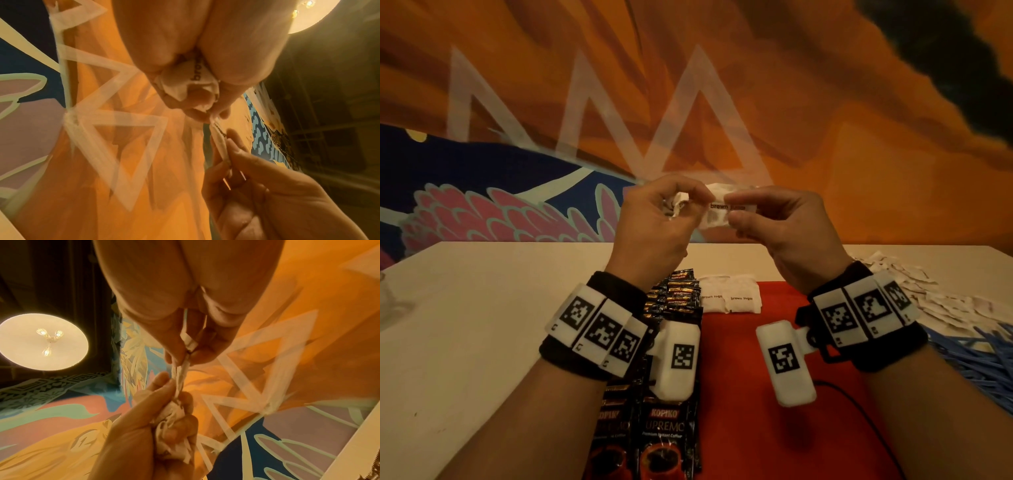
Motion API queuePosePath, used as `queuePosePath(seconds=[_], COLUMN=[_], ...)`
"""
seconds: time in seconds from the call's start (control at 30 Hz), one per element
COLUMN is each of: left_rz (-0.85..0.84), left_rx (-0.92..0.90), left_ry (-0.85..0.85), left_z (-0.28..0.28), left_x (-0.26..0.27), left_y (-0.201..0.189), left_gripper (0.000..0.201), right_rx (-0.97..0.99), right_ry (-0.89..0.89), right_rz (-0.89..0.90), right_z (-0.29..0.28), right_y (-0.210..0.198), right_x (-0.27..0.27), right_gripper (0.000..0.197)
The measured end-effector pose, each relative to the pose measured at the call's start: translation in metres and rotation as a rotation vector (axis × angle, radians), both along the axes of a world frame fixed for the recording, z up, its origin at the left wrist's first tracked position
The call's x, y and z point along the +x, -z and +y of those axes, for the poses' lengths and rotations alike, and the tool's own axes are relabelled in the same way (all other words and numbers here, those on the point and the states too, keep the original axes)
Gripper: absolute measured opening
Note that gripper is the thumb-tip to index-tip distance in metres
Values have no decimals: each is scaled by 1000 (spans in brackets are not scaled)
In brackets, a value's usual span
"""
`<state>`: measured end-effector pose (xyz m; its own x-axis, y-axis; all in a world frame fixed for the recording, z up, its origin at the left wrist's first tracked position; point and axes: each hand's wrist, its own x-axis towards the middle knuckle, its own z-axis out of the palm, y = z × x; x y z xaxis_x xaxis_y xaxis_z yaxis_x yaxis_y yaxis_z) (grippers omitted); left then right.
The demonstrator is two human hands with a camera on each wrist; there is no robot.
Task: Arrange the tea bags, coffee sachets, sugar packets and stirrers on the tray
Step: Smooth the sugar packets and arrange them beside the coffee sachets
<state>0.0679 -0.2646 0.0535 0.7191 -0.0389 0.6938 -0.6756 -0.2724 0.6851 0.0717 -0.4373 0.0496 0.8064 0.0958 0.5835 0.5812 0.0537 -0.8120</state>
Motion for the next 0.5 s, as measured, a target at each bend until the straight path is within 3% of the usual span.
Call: queuePosePath(seconds=[0.1,0.23,0.37,0.5], left_rz=[62,94,109,108], left_rx=[34,0,-18,19], left_ry=[59,74,86,69], left_z=[-1,-1,0,3], left_x=[-3,-4,-5,-4], left_y=[0,-1,-2,-2], left_gripper=[15,27,32,35], right_rx=[-16,3,183,87], right_ry=[-8,27,21,-4], right_rz=[24,47,152,275], right_z=[-1,-1,-3,-9], right_y=[-1,-4,-5,-4], right_x=[-1,-4,-1,1], right_gripper=[26,37,37,8])
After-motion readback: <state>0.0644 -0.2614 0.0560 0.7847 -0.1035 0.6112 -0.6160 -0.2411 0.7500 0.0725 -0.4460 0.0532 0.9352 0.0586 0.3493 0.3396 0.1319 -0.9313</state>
